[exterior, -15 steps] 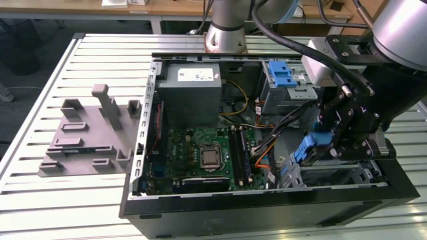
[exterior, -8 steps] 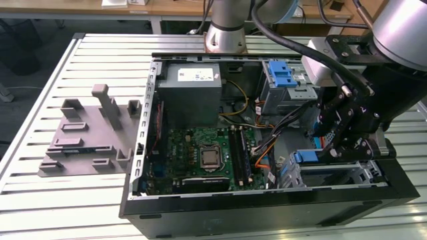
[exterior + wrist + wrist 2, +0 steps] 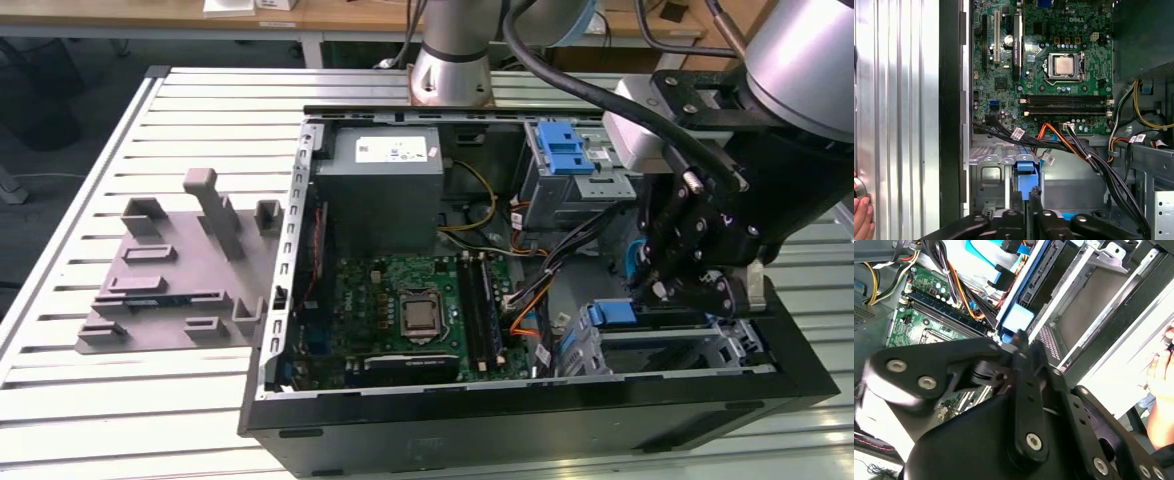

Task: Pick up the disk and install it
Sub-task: 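Insert the disk into the insertion slot, then insert the first disk wire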

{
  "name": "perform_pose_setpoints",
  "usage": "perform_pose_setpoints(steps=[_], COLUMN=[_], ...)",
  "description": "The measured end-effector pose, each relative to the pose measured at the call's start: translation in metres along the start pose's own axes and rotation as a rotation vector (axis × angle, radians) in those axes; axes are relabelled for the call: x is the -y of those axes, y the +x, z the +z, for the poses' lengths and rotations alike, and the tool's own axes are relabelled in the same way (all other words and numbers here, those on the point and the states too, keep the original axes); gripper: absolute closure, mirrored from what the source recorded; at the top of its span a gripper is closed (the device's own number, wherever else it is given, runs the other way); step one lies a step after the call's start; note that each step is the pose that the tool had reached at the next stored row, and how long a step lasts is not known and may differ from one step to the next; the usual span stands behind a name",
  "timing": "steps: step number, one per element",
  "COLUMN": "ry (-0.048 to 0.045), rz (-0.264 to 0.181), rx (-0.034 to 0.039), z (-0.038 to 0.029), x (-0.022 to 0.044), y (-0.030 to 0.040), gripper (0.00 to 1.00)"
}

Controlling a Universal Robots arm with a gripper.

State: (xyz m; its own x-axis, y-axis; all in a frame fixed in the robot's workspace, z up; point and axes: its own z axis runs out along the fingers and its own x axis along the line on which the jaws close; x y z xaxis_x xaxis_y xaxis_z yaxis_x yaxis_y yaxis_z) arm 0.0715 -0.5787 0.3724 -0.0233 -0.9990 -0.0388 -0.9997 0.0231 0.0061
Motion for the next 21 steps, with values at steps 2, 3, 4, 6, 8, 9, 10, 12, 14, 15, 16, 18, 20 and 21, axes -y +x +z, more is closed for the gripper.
perform_pose_setpoints(steps=[2, 3, 4, 6, 8, 9, 10, 12, 14, 15, 16, 18, 20, 21], ry=[0.0000, 0.0000, 0.0000, 0.0000, 0.0000, 0.0000, 0.0000, 0.0000, 0.0000, 0.0000, 0.0000, 0.0000, 0.0000, 0.0000], rz=[0.000, 0.000, 0.000, 0.000, 0.000, 0.000, 0.000, 0.000, 0.000, 0.000, 0.000, 0.000, 0.000, 0.000], rx=[0.0001, 0.0000, 0.0001, 0.0000, 0.0000, 0.0000, 0.0000, 0.0000, 0.0000, 0.0000, 0.0000, 0.0000, 0.0003, 0.0002], z=[0.0001, 0.0000, 0.0001, 0.0001, 0.0002, 0.0004, 0.0004, 0.0005, 0.0005, 0.0005, 0.0005, 0.0006, 0.0008, 0.0009], x=[0.0000, 0.0000, 0.0000, 0.0000, 0.0000, 0.0000, 0.0000, 0.0000, 0.0000, 0.0000, 0.0000, 0.0000, 0.0015, 0.0028], y=[0.0000, 0.0000, 0.0000, 0.0000, 0.0000, 0.0000, 0.0000, 0.0000, 0.0000, 0.0000, 0.0000, 0.0000, 0.0000, 0.0000], gripper=[0.87, 0.89, 0.89, 0.89, 0.89, 0.89, 0.89, 0.89, 0.89, 0.89, 0.89, 0.89, 0.89, 0.89])
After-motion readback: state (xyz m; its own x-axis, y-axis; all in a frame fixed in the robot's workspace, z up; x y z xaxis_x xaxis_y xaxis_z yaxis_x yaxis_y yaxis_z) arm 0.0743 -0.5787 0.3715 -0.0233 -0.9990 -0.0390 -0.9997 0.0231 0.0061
